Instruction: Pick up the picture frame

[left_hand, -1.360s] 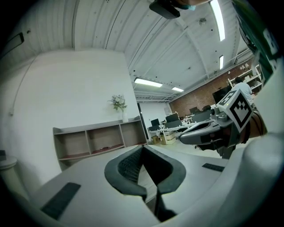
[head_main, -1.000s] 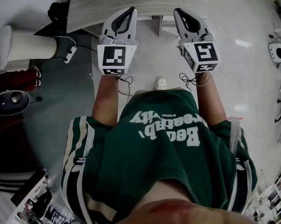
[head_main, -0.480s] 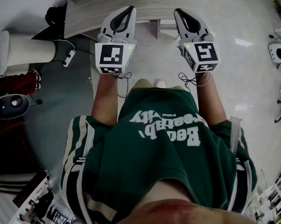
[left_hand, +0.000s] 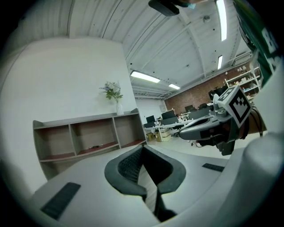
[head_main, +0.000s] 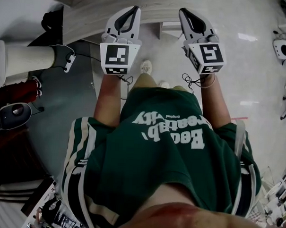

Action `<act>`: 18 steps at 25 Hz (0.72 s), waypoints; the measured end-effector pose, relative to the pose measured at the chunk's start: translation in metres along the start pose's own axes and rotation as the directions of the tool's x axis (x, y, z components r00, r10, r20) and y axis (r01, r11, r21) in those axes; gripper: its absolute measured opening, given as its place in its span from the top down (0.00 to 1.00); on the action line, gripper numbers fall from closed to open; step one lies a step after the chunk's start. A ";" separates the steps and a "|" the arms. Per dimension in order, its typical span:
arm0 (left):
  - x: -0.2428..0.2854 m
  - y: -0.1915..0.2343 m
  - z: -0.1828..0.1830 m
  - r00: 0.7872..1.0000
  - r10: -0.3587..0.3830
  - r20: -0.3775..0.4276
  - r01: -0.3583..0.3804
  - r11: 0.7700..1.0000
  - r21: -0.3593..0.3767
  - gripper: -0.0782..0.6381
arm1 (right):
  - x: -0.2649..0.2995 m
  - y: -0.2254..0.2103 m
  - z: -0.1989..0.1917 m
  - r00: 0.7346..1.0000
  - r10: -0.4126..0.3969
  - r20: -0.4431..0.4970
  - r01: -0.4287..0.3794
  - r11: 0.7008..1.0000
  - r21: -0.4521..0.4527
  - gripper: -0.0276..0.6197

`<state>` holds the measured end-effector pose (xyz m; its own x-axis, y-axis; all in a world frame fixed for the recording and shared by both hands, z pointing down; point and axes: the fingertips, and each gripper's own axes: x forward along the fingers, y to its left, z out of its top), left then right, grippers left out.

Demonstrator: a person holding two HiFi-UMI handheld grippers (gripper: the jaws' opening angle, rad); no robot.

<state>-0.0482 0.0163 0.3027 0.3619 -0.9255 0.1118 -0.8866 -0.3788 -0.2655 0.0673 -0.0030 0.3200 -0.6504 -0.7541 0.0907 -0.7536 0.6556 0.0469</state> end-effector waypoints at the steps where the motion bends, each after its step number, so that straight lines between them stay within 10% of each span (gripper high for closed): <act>1: 0.006 0.005 -0.003 1.000 -0.006 -0.010 0.006 1.000 0.011 0.87 | 0.008 -0.001 0.000 1.000 -0.003 -0.006 0.003 1.000 0.003 0.91; 12: 0.087 0.082 -0.031 0.997 -0.074 -0.037 0.077 0.993 0.092 0.87 | 0.112 -0.024 -0.007 0.997 -0.052 -0.058 0.052 0.999 0.000 0.91; 18: 0.112 0.120 -0.023 0.994 -0.106 -0.001 0.106 0.994 0.013 0.87 | 0.149 -0.030 0.014 0.996 -0.081 -0.038 0.081 0.997 0.000 0.91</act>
<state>-0.1203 -0.1331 0.3053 0.4535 -0.8801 0.1403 -0.8395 -0.4747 -0.2644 -0.0082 -0.1354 0.3186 -0.5835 -0.8025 0.1244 -0.8036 0.5927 0.0540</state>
